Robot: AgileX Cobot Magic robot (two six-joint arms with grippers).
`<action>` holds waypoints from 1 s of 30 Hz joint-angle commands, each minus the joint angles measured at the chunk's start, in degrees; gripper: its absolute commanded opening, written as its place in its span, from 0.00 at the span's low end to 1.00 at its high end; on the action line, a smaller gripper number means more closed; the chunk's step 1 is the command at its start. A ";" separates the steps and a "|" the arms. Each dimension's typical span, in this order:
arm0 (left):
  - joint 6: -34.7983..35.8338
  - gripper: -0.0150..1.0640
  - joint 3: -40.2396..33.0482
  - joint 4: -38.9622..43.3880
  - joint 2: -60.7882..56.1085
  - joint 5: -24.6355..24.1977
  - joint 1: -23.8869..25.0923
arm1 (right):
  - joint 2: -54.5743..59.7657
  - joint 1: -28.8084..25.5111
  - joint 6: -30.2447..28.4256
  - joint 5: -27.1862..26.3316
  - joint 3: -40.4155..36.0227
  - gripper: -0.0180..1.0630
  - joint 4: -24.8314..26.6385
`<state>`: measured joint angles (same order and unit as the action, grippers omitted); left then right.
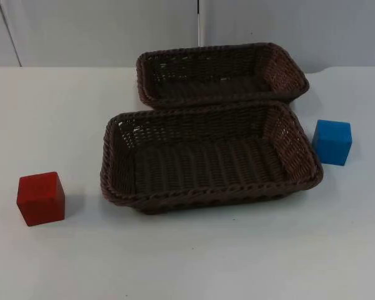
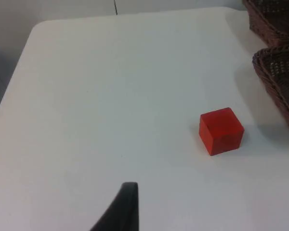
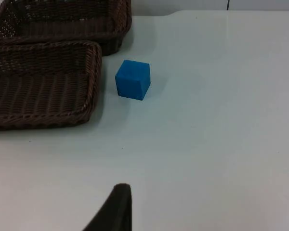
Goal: Pick up one cube with the left hand and place it into the upper basket. Pick up one cube with the right hand and place it into the lower basket.
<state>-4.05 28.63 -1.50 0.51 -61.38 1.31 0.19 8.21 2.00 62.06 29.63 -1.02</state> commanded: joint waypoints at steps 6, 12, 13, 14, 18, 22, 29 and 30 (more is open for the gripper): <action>0.50 0.99 -0.27 0.02 3.58 -0.18 -0.08 | -0.19 -0.15 -0.07 -0.23 -0.08 0.99 0.18; 0.50 0.99 0.09 -0.95 4.09 0.03 -0.08 | -0.19 -0.15 -0.07 -0.23 -0.08 0.99 0.18; 0.50 0.99 0.39 -1.23 4.09 0.19 -0.08 | -0.19 -0.15 -0.07 -0.23 -0.08 0.99 0.18; 0.50 0.99 0.74 -1.55 4.09 0.47 -0.08 | -0.19 -0.15 -0.07 -0.23 -0.08 0.99 0.18; 0.50 0.99 1.40 -1.67 4.09 0.83 -0.08 | -0.19 -0.15 -0.07 -0.23 -0.08 0.99 0.18; 0.50 0.99 1.40 -1.67 4.09 1.30 -0.08 | -0.19 -0.15 -0.07 -0.23 -0.08 0.99 0.18; 0.50 0.99 1.40 -2.25 4.19 3.68 -0.08 | -0.19 -0.15 -0.07 -0.23 -0.08 0.99 0.07; 0.50 0.99 1.40 -2.50 4.21 3.68 -0.08 | -0.19 -0.15 -0.07 -0.23 -0.08 0.99 0.07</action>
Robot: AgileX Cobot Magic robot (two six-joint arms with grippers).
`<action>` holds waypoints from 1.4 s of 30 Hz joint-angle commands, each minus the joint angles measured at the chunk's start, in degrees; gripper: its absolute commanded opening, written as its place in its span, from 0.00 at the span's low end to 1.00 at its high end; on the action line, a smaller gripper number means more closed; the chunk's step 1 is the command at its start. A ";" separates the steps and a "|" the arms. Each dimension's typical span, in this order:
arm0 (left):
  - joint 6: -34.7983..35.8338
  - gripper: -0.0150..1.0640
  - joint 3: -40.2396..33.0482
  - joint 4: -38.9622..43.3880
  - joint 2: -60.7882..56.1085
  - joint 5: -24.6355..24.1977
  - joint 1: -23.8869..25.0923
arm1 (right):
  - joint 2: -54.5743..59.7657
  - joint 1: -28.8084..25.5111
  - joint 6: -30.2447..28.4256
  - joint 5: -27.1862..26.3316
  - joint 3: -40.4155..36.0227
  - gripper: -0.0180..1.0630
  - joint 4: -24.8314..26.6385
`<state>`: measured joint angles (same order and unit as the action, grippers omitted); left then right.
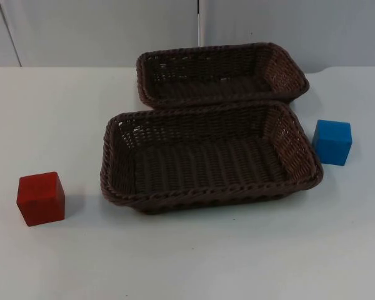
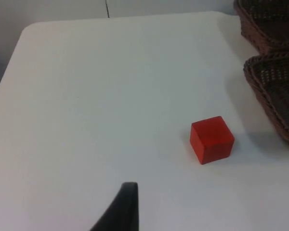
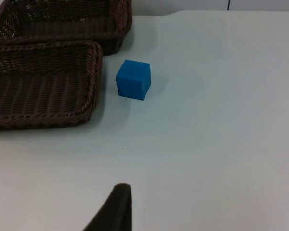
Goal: Pick up one cube with the left hand and place it into the upper basket. Pick up one cube with the right hand and place it into the lower basket.
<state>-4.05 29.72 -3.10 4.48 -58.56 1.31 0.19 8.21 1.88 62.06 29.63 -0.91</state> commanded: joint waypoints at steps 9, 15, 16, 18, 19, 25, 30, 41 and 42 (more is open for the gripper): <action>0.50 0.99 0.30 -4.87 7.30 0.98 -0.08 | -0.19 -0.15 0.05 -0.23 -0.08 0.99 -0.04; 0.50 0.99 0.30 -6.43 12.81 4.22 -0.08 | -0.19 -0.15 0.05 -0.23 -0.08 0.99 -0.04; 0.50 0.99 0.30 -6.43 12.81 4.22 -0.08 | -0.19 -0.15 0.05 -0.23 -0.08 0.99 -0.04; 0.50 0.99 0.30 -6.96 14.42 6.45 -0.08 | -0.19 -0.15 0.05 -0.23 -0.08 0.99 -0.04; 0.50 0.99 0.30 -7.19 15.34 7.43 -0.08 | -0.19 -0.15 0.05 -0.23 -0.08 0.99 -0.04; -0.15 0.99 0.30 -9.95 21.38 8.58 -0.08 | -0.19 -0.36 0.20 -0.34 -0.08 0.99 -0.04; -2.31 0.99 0.33 -12.65 25.63 10.21 -0.08 | -0.19 -2.09 0.20 -0.34 -0.08 0.99 -0.04; -4.67 0.99 2.77 -14.85 32.95 12.43 -0.08 | -0.19 -3.93 0.20 -0.34 -0.08 0.99 -0.04; -5.13 0.99 3.38 -14.99 33.81 12.43 -0.08 | -0.19 -3.93 0.20 -0.34 -0.08 0.99 -0.04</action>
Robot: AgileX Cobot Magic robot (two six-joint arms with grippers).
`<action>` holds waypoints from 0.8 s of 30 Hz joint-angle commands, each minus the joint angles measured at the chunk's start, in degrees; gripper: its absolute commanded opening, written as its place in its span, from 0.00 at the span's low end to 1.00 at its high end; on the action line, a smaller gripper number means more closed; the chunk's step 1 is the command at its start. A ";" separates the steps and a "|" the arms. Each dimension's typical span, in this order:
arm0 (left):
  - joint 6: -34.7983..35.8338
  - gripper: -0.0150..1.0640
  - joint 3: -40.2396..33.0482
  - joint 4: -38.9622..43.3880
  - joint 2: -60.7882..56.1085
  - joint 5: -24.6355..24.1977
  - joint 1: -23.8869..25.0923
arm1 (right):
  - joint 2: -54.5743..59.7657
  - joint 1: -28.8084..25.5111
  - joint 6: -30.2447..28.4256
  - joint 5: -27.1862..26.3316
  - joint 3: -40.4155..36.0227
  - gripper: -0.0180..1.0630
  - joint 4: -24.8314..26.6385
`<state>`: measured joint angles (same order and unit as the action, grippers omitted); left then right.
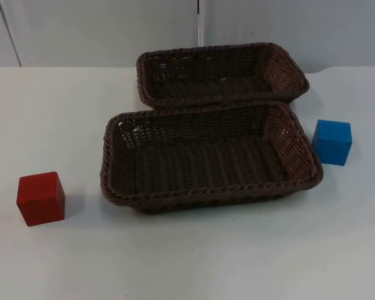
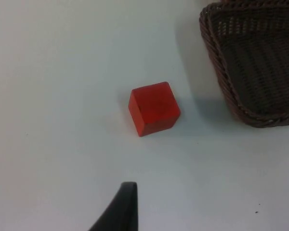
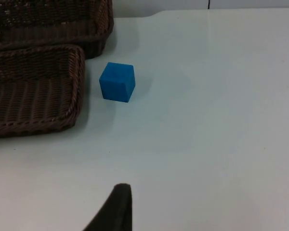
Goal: Pick up one cube with the left hand and place it into the upper basket. Pick up one cube with the right hand and place it into the lower basket.
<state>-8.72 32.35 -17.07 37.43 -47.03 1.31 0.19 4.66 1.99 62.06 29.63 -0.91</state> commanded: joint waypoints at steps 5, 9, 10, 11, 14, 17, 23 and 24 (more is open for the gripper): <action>-5.43 0.99 3.05 -4.86 4.98 1.04 -0.08 | -0.19 -0.39 0.09 -0.34 -0.08 0.99 -0.04; -5.83 0.99 4.90 -5.79 8.74 1.04 -0.08 | -0.19 -0.39 0.09 -0.34 -0.08 0.99 -0.04; -6.07 0.99 5.34 -6.19 10.19 1.13 -0.08 | -0.19 -0.39 0.09 -0.34 -0.08 0.99 -0.04; -6.94 0.99 5.81 -7.01 11.67 1.45 -0.08 | -0.19 -0.39 0.09 -0.34 -0.08 0.99 -0.04; -10.12 0.99 6.78 -9.09 14.27 2.57 -0.08 | -0.19 -0.39 0.09 -0.34 -0.08 0.99 -0.04; -11.47 0.99 7.99 -11.19 17.82 3.99 -0.08 | -0.19 -0.39 0.09 -0.34 -0.08 0.99 -0.04; -12.55 0.99 9.96 -12.14 22.37 4.64 -0.08 | -0.19 -0.39 0.09 -0.34 -0.08 0.99 -0.04; -13.06 0.99 10.31 -12.63 23.07 4.72 -0.08 | -0.19 -0.39 0.09 -0.34 -0.08 0.99 -0.04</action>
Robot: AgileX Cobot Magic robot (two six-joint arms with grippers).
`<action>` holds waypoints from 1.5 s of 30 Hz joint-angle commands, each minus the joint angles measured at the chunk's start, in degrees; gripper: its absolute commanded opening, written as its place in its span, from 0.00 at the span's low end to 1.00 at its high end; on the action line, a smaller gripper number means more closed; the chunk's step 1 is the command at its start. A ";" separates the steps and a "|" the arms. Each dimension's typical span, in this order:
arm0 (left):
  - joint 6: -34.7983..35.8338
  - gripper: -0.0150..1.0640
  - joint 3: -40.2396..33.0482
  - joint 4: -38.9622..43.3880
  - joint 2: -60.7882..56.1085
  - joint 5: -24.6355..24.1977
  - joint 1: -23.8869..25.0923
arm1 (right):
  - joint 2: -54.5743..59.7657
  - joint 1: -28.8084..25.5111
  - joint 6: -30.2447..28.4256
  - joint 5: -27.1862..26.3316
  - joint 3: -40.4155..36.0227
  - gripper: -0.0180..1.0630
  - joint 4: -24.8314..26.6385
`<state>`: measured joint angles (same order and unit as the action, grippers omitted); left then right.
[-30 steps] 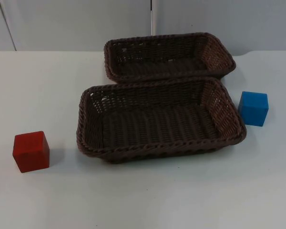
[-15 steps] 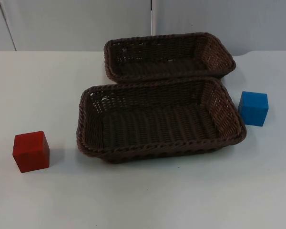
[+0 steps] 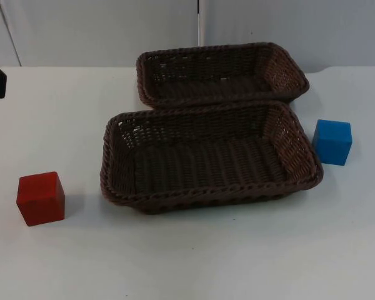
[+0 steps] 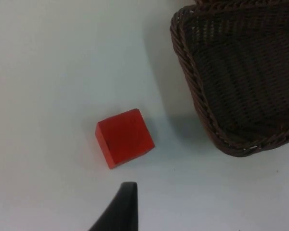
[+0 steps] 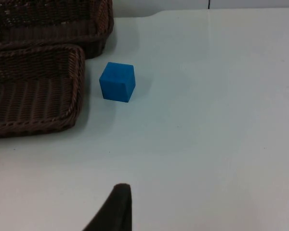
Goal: Pick up one cube with the left hand and place it into the upper basket. Pick up one cube with the right hand and place it into the lower basket.
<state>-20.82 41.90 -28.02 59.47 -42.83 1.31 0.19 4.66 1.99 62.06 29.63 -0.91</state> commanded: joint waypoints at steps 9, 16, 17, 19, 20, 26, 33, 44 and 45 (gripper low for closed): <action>-4.48 0.99 0.86 -6.82 5.43 2.40 -0.08 | -0.19 -0.39 0.09 -0.34 -0.08 0.99 -0.04; -7.47 0.99 0.86 -9.77 9.73 3.45 -0.08 | -0.19 -0.39 0.09 -0.34 -0.08 0.99 -0.04; -7.83 0.99 0.86 -10.29 10.53 3.45 -0.08 | -0.19 -0.39 0.09 -0.34 -0.08 0.99 -0.04; -7.93 0.99 0.86 -10.54 11.20 3.45 -0.11 | -0.19 -0.39 0.09 -0.34 -0.08 0.99 -0.04; -7.93 0.99 0.86 -10.54 11.94 3.45 -0.11 | -0.19 -0.39 0.09 -0.34 -0.08 0.99 -0.04; -8.08 0.99 0.86 -10.68 15.57 5.08 -0.41 | -0.19 -0.39 0.09 -0.34 -0.08 0.99 -0.04; -3.69 0.99 0.86 -7.24 19.81 13.34 -6.07 | -0.19 -0.39 0.09 -0.34 -0.08 0.99 -0.04; 14.16 0.99 0.86 8.39 27.74 21.64 -7.27 | -0.19 -0.39 0.09 -0.34 -0.08 0.99 -0.04; 14.16 0.99 0.86 8.39 27.74 21.64 -7.27 | -0.19 -0.39 0.09 -0.34 -0.08 0.99 -0.04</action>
<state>-7.94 42.38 -20.56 87.02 -22.22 -5.62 0.19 4.66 1.99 62.06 29.63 -0.91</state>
